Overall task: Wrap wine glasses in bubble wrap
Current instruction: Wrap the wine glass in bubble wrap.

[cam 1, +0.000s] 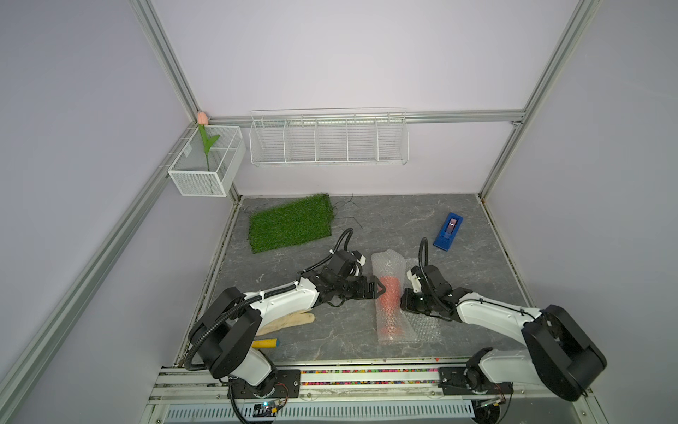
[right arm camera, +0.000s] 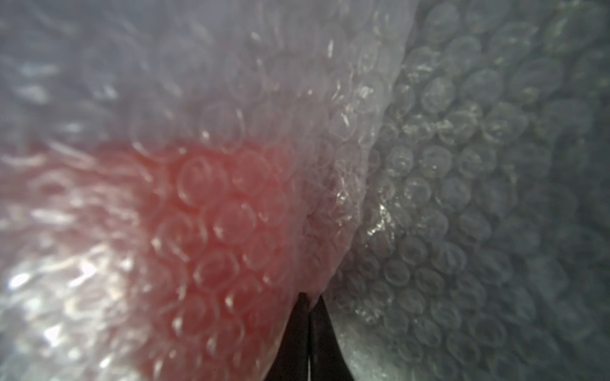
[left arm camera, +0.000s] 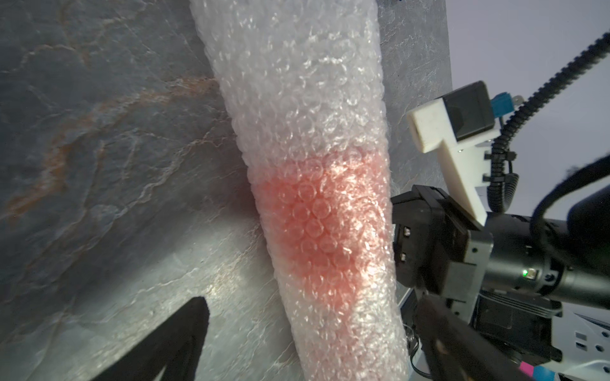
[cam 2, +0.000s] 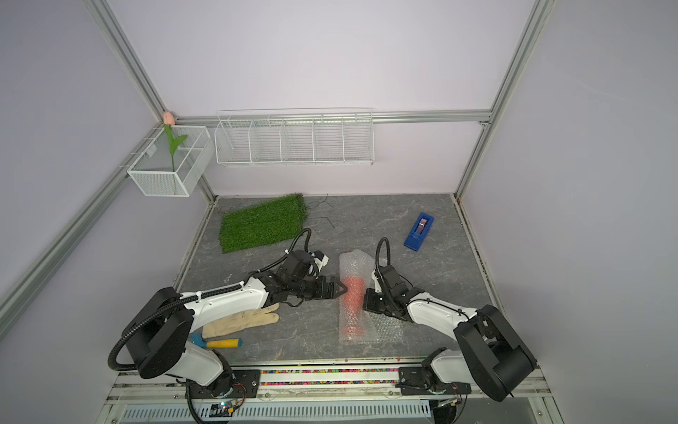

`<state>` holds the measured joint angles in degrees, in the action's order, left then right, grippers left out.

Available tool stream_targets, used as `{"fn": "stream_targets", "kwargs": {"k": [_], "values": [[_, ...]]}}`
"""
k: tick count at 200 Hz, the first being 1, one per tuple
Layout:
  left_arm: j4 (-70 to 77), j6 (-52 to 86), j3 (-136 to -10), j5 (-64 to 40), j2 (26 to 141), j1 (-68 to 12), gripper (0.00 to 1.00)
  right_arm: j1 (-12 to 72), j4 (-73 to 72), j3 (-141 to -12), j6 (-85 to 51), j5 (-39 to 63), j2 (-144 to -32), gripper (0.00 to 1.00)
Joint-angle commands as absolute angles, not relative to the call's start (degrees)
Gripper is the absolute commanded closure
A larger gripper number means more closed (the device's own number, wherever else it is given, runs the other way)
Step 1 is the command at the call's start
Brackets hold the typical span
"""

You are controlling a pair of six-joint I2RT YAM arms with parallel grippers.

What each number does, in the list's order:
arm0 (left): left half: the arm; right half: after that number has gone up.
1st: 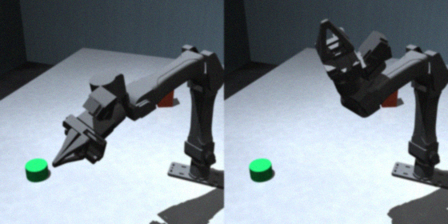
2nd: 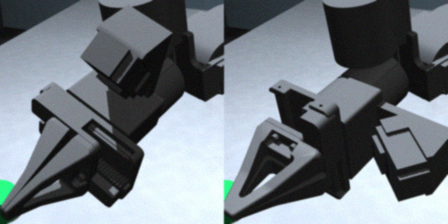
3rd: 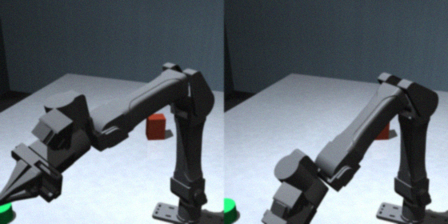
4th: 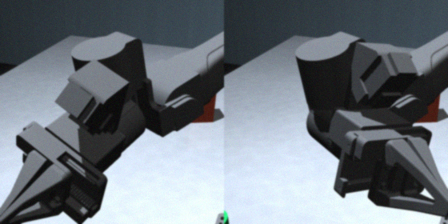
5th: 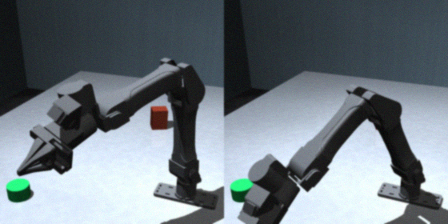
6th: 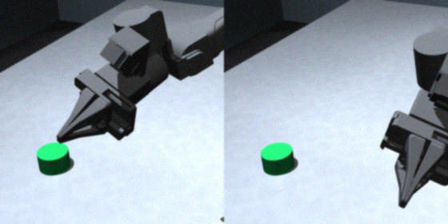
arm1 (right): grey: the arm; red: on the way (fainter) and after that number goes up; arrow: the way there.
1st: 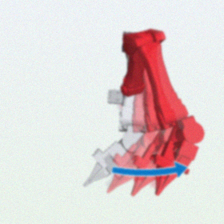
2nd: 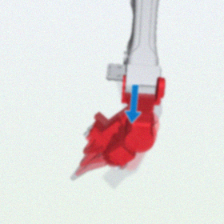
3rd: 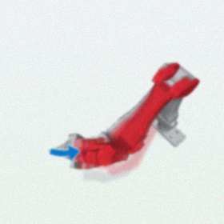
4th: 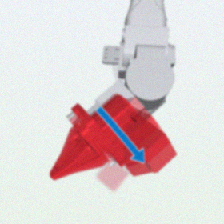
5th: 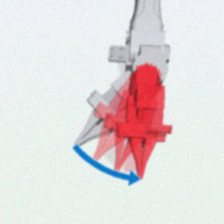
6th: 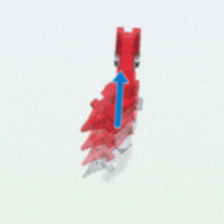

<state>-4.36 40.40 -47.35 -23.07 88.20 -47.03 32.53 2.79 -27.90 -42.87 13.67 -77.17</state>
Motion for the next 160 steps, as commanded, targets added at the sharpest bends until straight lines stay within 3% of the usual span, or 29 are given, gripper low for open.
{"fn": "stream_targets", "kwargs": {"k": [1, 103, 160], "values": [[-1.3, 41.0, -46.6, -24.4, 89.9, -46.5, 0.0, 33.3, 0.5, -27.0, -44.1, 13.1, -78.5, 0.93], [6.7, 42.2, -47.9, -25.4, 95.3, -44.5, 0.0, 34.8, 0.3, -26.5, -44.6, 9.6, -81.4, 0.93], [14.5, 43.6, -48.3, -31.3, 99.2, -44.4, 0.0, 35.6, 0.6, -26.7, -44.9, 8.4, -82.7, 0.93]]}}
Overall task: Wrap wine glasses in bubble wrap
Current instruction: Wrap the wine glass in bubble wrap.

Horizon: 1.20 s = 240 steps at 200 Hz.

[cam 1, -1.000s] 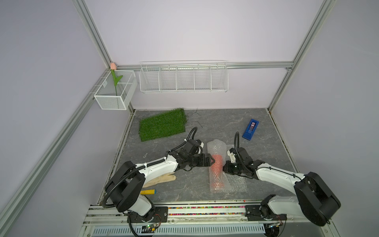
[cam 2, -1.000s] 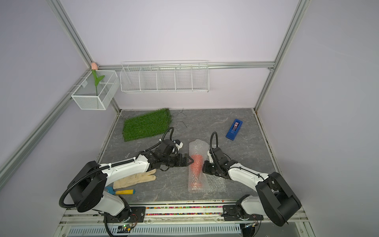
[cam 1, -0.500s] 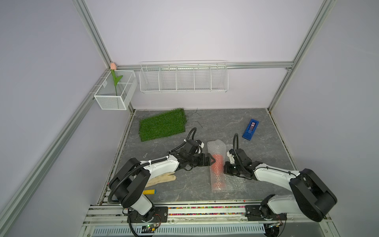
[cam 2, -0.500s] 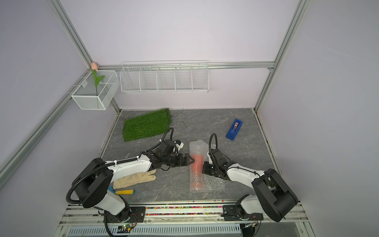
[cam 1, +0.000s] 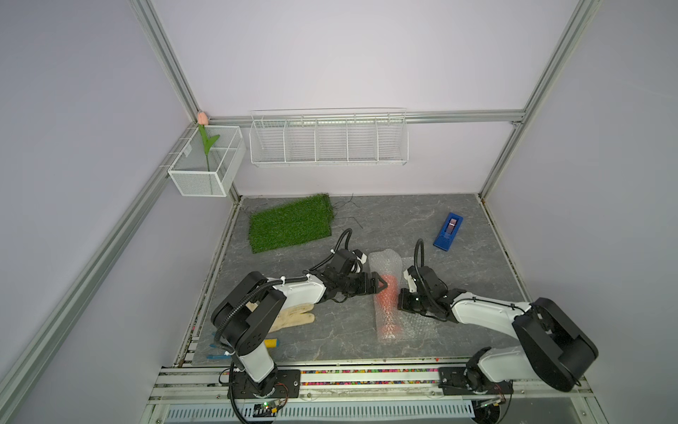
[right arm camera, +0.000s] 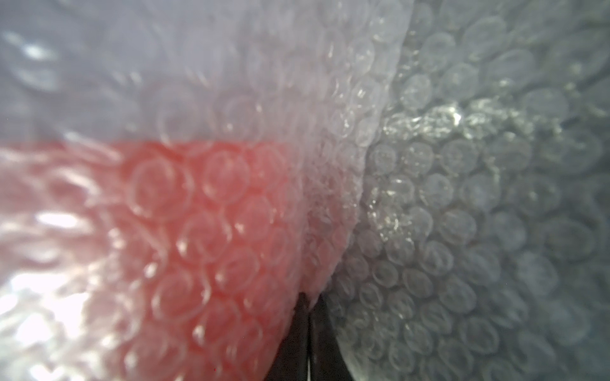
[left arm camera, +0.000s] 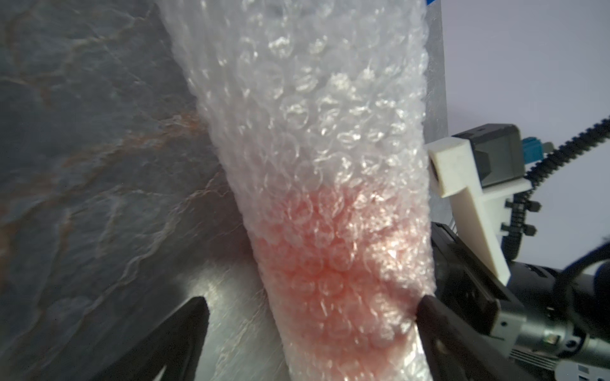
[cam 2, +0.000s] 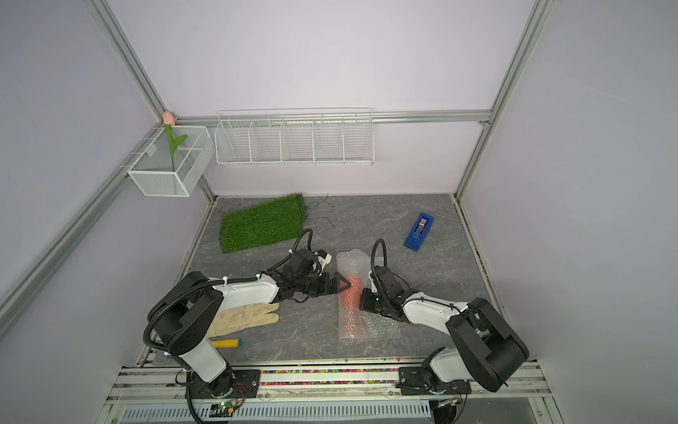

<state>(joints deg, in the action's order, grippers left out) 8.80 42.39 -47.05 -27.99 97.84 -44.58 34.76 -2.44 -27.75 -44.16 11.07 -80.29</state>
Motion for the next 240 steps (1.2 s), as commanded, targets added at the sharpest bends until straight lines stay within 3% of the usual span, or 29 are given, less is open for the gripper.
{"fn": "stream_targets", "kwargs": {"k": [1, 125, 168, 200, 240], "values": [[14.6, 43.6, -48.3, -31.3, 99.3, -44.5, 0.0, 35.5, 0.7, -26.7, -44.9, 8.4, -82.7, 0.93], [17.1, 45.1, -50.1, -32.6, 104.5, -45.0, 0.0, 36.2, 0.6, -27.1, -45.9, 8.8, -82.6, 0.93], [17.9, 46.1, -50.9, -33.4, 106.2, -45.5, 0.09, 36.2, -0.4, -27.1, -47.4, 9.9, -81.6, 0.93], [18.0, 46.4, -51.0, -33.7, 107.1, -45.6, 0.21, 36.2, 0.8, -27.6, -47.3, 9.7, -80.7, 0.93], [6.9, 41.2, -54.2, -31.2, 106.0, -45.6, 0.29, 36.2, 5.2, -29.0, -46.1, 8.2, -78.8, 0.93]]}}
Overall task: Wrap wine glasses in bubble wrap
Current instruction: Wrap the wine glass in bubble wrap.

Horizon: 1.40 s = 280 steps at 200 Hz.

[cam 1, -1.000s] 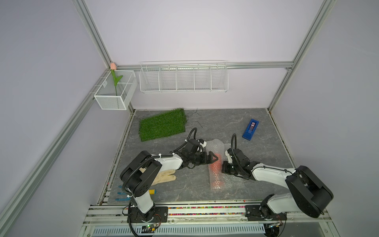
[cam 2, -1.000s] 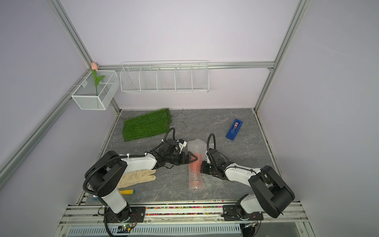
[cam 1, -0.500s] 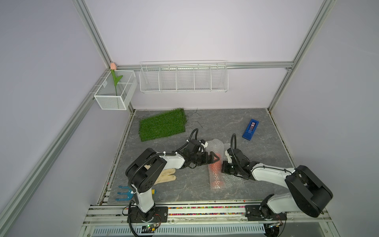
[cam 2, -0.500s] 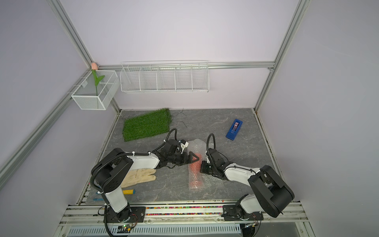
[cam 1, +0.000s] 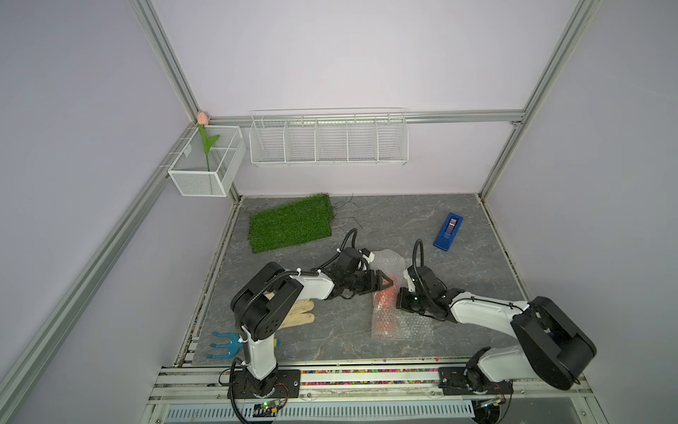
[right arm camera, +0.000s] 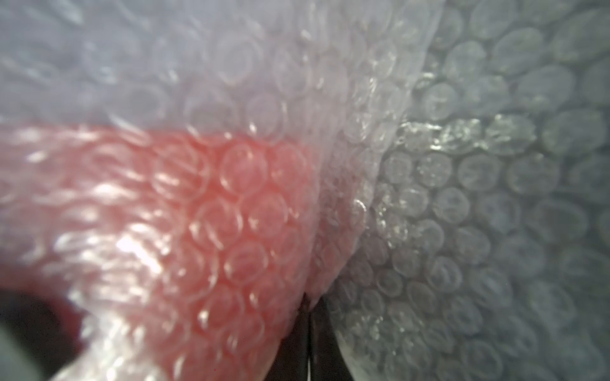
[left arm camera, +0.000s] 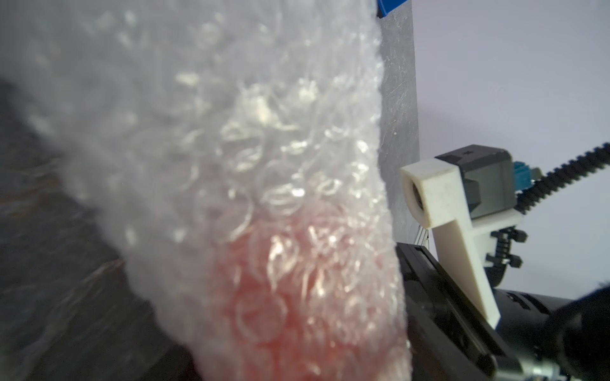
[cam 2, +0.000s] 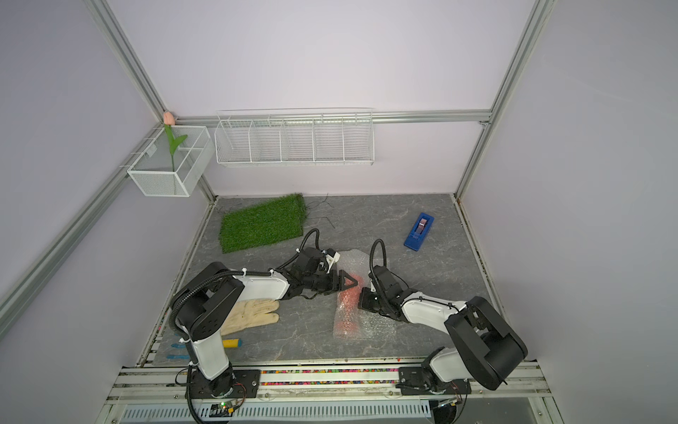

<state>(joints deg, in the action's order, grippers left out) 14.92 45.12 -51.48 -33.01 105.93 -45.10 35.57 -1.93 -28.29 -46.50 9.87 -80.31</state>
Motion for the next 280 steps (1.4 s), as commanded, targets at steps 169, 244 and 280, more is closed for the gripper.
{"fn": "stream_targets", "kwargs": {"k": [169, 244, 280], "values": [[-43.9, 28.2, -79.0, -2.6, 108.7, -51.5, 0.32, 29.8, 23.0, -29.5, -40.5, 5.0, -60.1, 0.6], [-59.8, 32.3, -91.0, 11.2, 116.0, -56.7, 0.34, 25.8, 11.2, -26.6, -45.7, 16.7, -65.1, 0.59], [-66.9, 34.8, -97.5, 17.3, 120.6, -59.1, 0.35, 24.9, 5.3, -26.4, -47.6, 19.6, -69.9, 0.56]]}}
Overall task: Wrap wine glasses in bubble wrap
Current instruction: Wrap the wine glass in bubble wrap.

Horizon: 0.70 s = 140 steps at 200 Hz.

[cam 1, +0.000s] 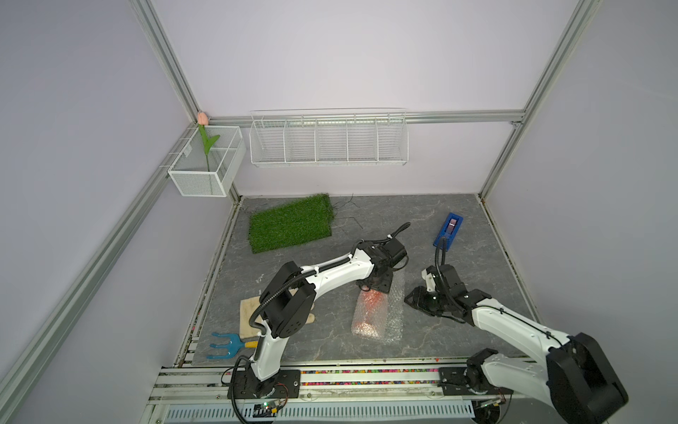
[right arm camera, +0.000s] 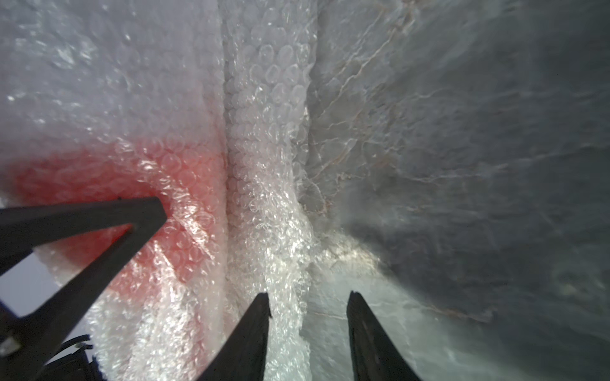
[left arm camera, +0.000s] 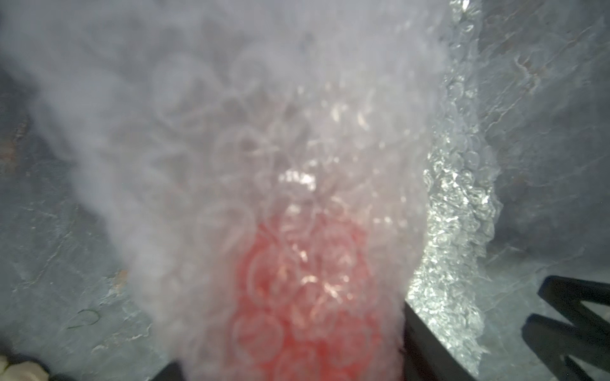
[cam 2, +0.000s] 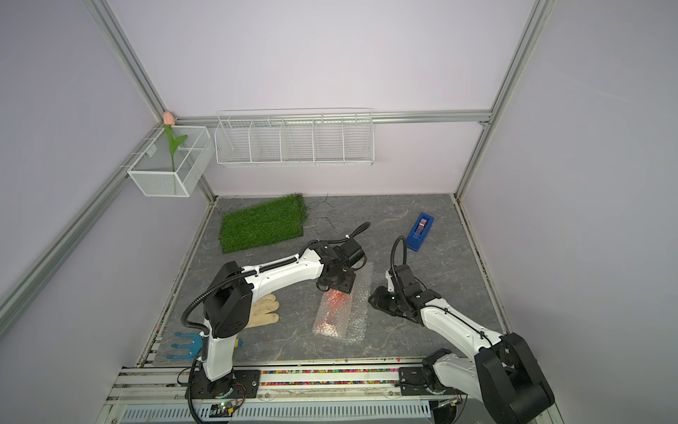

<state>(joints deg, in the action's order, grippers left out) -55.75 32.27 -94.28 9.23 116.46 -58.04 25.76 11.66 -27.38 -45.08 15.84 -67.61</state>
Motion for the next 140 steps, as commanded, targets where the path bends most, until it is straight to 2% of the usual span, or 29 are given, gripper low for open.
{"fn": "stream_targets", "kwargs": {"k": [1, 47, 97, 140], "values": [[-67.1, 34.8, -97.7, 17.4, 120.7, -59.2, 0.35, 24.9, 5.2, -26.4, -47.6, 19.6, -70.0, 0.56], [-77.5, 37.4, -106.5, 22.8, 128.3, -60.5, 0.35, 23.5, 2.7, -26.5, -48.7, 20.9, -72.8, 0.56], [-82.1, 40.8, -111.0, 25.6, 131.8, -60.6, 0.35, 23.0, 0.1, -25.8, -49.7, 22.0, -74.7, 0.55], [-82.3, 41.2, -112.3, 24.4, 132.8, -60.6, 0.27, 22.9, -5.8, -25.1, -52.2, 24.7, -78.2, 0.55]]}}
